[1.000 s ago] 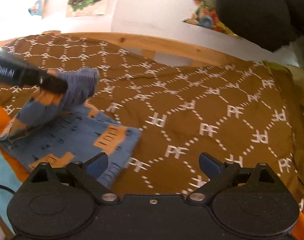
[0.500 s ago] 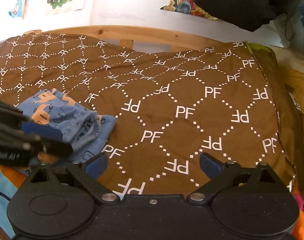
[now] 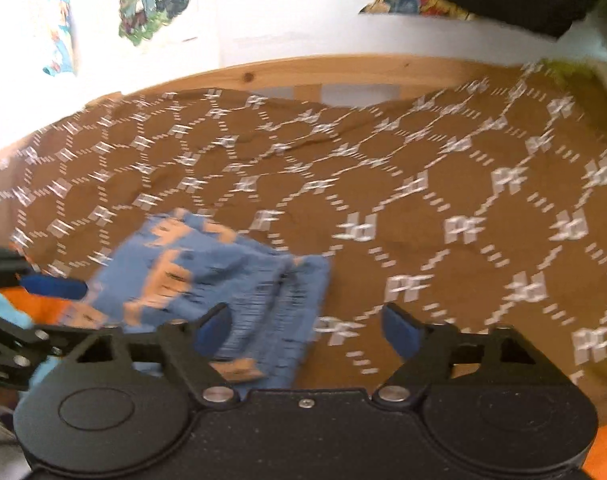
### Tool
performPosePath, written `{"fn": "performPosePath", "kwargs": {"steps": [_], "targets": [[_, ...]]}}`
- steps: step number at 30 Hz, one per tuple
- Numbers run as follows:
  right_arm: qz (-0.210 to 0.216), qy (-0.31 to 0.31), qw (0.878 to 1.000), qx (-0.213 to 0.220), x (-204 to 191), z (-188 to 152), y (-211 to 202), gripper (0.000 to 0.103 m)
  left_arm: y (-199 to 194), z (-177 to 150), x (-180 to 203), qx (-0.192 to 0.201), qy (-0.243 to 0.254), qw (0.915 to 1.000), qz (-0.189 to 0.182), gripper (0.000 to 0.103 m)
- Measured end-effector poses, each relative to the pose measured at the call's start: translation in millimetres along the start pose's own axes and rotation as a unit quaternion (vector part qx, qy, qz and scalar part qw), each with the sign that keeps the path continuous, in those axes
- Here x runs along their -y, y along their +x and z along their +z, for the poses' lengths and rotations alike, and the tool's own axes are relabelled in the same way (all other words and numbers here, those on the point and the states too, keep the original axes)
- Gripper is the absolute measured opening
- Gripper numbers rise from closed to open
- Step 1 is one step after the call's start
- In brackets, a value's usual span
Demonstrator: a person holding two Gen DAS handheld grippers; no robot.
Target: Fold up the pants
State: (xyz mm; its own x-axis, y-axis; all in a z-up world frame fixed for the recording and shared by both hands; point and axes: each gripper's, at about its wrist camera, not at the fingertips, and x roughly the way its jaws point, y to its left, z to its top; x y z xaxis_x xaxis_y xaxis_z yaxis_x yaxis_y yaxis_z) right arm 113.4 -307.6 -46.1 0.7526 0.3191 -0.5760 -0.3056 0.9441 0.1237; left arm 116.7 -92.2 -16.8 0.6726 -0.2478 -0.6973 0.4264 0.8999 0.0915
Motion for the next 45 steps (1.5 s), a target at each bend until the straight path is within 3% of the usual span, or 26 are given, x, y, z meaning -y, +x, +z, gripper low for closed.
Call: {"fn": "performPosePath", "kwargs": {"steps": [2,6,11,17,25,31,35,37,41,45], "targets": [[0.017,0.013,1.000,-0.014,-7,0,4,0.061,-3,-9,-16,-0.008,-0.042,0.9990,0.013,0.063],[0.025,0.012,0.999,-0.041,-20,-2,12,0.057,1,-14,-37,-0.022,-0.113,0.9933,0.014,0.064],[0.015,0.017,0.997,-0.072,-27,-9,24,0.050,4,-9,-41,-0.026,-0.126,0.9913,0.025,0.078],[-0.005,0.006,0.998,-0.065,-32,-11,19,0.021,2,-14,-47,-0.030,-0.149,0.9882,0.016,0.079],[-0.001,0.006,0.998,-0.063,-38,-4,4,0.021,-1,-14,-57,-0.025,-0.177,0.9839,0.010,0.081],[-0.006,0.001,0.996,-0.085,-38,-13,3,0.021,0,-17,-77,-0.027,-0.229,0.9730,0.007,0.083],[0.000,0.001,0.995,-0.101,-35,-21,6,0.023,11,-22,-86,-0.048,-0.244,0.9683,0.028,0.083],[0.003,0.005,0.995,-0.099,-32,-20,3,0.030,16,-25,-88,-0.060,-0.242,0.9678,0.032,0.083],[-0.016,0.012,0.998,-0.063,-24,-9,-4,0.060,22,-26,-89,-0.071,-0.237,0.9684,0.031,0.083],[-0.045,0.006,0.999,-0.025,-22,6,13,0.086,21,-7,-89,-0.034,-0.220,0.9740,0.041,0.090]]}}
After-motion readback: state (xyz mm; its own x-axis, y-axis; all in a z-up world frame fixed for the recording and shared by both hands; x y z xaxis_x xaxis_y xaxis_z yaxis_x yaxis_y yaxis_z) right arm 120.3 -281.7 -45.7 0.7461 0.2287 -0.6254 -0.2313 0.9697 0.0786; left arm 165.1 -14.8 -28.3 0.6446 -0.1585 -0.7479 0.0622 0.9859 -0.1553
